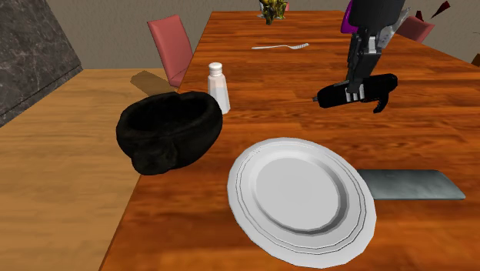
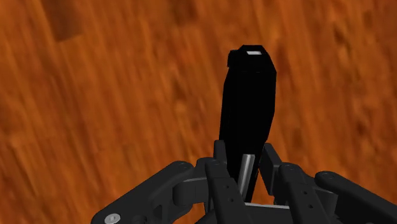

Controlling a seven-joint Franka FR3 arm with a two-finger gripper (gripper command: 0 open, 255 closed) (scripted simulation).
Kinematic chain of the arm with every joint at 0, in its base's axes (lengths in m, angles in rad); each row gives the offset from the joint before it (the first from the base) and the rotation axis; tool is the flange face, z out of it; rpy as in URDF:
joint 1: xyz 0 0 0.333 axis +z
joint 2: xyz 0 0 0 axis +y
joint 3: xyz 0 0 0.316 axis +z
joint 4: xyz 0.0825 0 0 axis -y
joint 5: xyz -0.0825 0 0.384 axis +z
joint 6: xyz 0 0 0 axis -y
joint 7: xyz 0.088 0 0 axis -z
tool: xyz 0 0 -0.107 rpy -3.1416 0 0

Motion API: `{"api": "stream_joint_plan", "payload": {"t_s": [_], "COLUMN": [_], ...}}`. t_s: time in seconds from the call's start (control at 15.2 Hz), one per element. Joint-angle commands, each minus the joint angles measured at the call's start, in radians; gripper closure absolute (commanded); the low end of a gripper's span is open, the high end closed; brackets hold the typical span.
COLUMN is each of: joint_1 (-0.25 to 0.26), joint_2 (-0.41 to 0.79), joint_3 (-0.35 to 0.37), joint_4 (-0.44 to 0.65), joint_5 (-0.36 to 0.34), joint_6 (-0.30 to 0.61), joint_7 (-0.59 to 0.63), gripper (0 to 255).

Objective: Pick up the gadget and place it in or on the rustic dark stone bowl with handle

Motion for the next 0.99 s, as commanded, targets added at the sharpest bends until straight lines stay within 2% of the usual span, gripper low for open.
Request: {"api": "stream_joint_plan", "payload": {"t_s": [0.0, 0.26, 0.92], "joint_1": [0.000, 0.000, -0.005], "joint_2": [0.000, 0.000, -0.001], "joint_3": [0.000, 0.000, -0.003], "joint_4": [0.000, 0.000, 0.133], "joint_5": [0.000, 0.000, 0.000], "joint_6": [0.000, 0.000, -0.133], "joint_7": [0.000, 0.000, -0.009], "gripper": [255, 255, 255]}}
